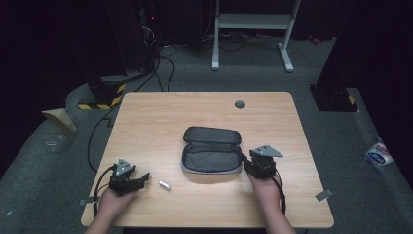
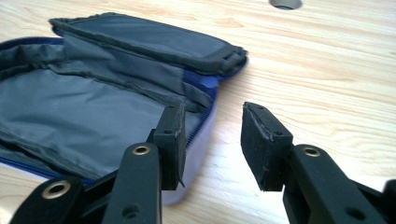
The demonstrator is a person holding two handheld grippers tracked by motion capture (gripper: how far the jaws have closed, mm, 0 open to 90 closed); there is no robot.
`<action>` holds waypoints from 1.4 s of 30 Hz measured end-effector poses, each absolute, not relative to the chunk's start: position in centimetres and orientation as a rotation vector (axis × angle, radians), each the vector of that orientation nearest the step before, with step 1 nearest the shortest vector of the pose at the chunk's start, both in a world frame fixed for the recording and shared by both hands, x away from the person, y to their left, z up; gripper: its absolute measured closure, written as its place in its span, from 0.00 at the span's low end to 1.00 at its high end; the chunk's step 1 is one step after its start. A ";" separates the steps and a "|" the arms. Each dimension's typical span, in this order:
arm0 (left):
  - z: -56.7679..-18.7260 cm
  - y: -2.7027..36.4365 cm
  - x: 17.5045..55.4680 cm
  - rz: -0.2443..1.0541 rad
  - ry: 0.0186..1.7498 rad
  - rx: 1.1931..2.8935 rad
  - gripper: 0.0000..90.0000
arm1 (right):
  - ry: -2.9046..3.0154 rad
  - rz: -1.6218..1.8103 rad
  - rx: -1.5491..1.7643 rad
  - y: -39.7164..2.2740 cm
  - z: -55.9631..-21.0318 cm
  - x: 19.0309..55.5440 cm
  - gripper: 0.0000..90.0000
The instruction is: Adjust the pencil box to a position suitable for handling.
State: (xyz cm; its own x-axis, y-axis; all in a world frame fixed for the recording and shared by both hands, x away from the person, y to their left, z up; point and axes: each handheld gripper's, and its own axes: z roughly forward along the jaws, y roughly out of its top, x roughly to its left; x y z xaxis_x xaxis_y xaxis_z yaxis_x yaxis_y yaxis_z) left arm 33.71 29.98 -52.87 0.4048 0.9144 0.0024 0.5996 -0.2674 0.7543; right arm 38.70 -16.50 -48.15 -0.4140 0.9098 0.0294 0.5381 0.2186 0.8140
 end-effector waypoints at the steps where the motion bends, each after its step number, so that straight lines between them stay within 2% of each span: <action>1: -52.9 30.0 33.7 0.589 1.287 1.980 0.36 | 2.034 1.073 1.337 -16.9 -48.2 38.7 0.67; 9: -52.9 30.0 33.7 0.589 1.287 1.979 0.36 | 2.007 1.017 1.401 -20.0 -49.3 38.0 0.65; 23: -52.9 30.0 33.7 0.591 1.289 1.978 0.36 | 2.022 0.856 1.473 -23.7 -52.2 36.1 0.46; 29: -52.9 30.0 33.7 0.590 1.289 1.975 0.37 | 2.014 0.865 1.478 -23.7 -52.3 35.7 0.42; 32: -52.8 30.1 33.5 0.580 1.278 1.985 0.41 | 2.008 0.860 1.489 -23.6 -52.3 35.7 0.42; 35: -52.5 30.1 33.0 0.548 1.243 1.996 0.49 | 2.007 0.860 1.489 -23.6 -52.3 35.7 0.42; 42: -51.5 29.7 32.0 0.512 1.176 1.966 0.56 | 2.007 0.860 1.489 -23.5 -52.3 35.7 0.42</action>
State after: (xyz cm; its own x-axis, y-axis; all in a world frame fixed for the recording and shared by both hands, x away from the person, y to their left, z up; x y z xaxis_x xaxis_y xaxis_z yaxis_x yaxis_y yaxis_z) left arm 32.04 29.74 -51.52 0.4920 0.8693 -0.0470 0.5583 -0.2736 0.7832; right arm 35.69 -23.55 -52.31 -0.2820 0.9593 -0.0185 0.6481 0.2046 0.7336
